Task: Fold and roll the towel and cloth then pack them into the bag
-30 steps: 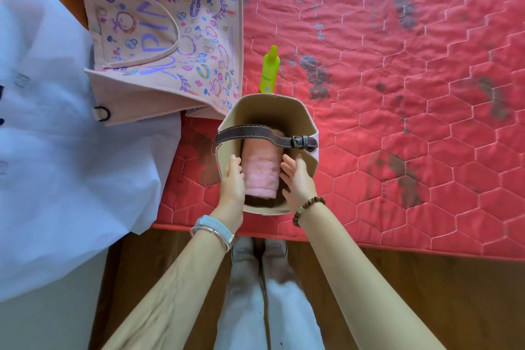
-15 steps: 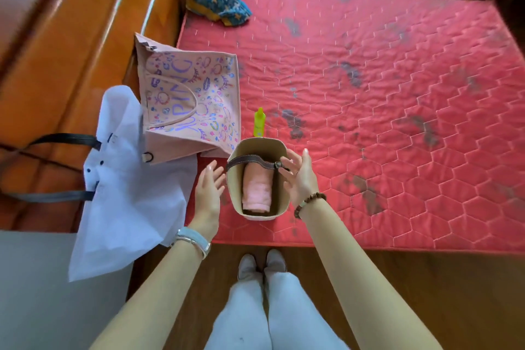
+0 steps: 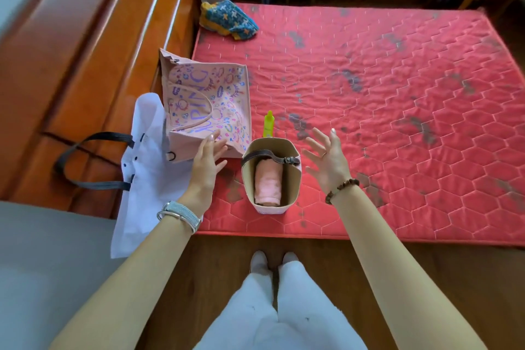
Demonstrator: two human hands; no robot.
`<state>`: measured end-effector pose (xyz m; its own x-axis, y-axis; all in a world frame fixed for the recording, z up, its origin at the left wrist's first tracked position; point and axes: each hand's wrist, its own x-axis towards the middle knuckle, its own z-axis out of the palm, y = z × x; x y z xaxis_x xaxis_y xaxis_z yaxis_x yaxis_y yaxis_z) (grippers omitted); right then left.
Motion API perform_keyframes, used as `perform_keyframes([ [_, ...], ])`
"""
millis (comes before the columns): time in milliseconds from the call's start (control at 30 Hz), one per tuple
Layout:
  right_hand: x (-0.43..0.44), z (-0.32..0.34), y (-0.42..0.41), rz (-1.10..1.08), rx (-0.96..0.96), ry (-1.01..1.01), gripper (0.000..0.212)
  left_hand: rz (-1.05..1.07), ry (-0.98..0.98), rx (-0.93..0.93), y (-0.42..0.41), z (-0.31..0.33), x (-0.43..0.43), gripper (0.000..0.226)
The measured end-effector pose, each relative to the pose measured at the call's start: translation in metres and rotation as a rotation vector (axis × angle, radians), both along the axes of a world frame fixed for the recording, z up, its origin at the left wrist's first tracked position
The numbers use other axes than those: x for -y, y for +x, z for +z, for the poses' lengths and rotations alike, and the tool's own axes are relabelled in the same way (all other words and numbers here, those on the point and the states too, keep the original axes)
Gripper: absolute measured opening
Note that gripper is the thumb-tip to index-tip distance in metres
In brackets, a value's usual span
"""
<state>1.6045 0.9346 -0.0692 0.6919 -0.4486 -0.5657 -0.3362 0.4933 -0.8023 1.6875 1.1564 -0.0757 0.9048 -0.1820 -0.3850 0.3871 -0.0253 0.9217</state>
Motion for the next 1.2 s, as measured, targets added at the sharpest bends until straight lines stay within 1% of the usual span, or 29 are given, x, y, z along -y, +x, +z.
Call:
perform_keyframes([
  [133, 0.001, 0.006, -0.01, 0.002, 0.019, -0.014, 0.054, -0.005, -0.007, -0.004, -0.005, 0.006, -0.003, 0.045],
  [467, 0.008, 0.019, -0.061, -0.017, 0.076, -0.09, 0.052, 0.013, -0.059, 0.032, -0.043, 0.017, 0.009, 0.041],
  [733, 0.029, 0.037, -0.141, -0.047, 0.101, -0.116, 0.05, -0.012, -0.169, 0.019, -0.107, 0.025, 0.028, 0.051],
  [967, 0.045, 0.046, -0.213, -0.109, 0.146, -0.129, 0.049, -0.053, -0.202, 0.038, -0.17, 0.033, 0.053, 0.046],
  [1100, 0.059, 0.051, -0.262, -0.204, 0.174, -0.14, 0.048, -0.128, -0.231, 0.042, -0.2, 0.041, 0.085, 0.041],
  [1200, 0.075, 0.057, -0.3, -0.299, 0.179, -0.158, 0.048, -0.222, -0.234, 0.046, -0.215, 0.049, 0.119, 0.038],
])
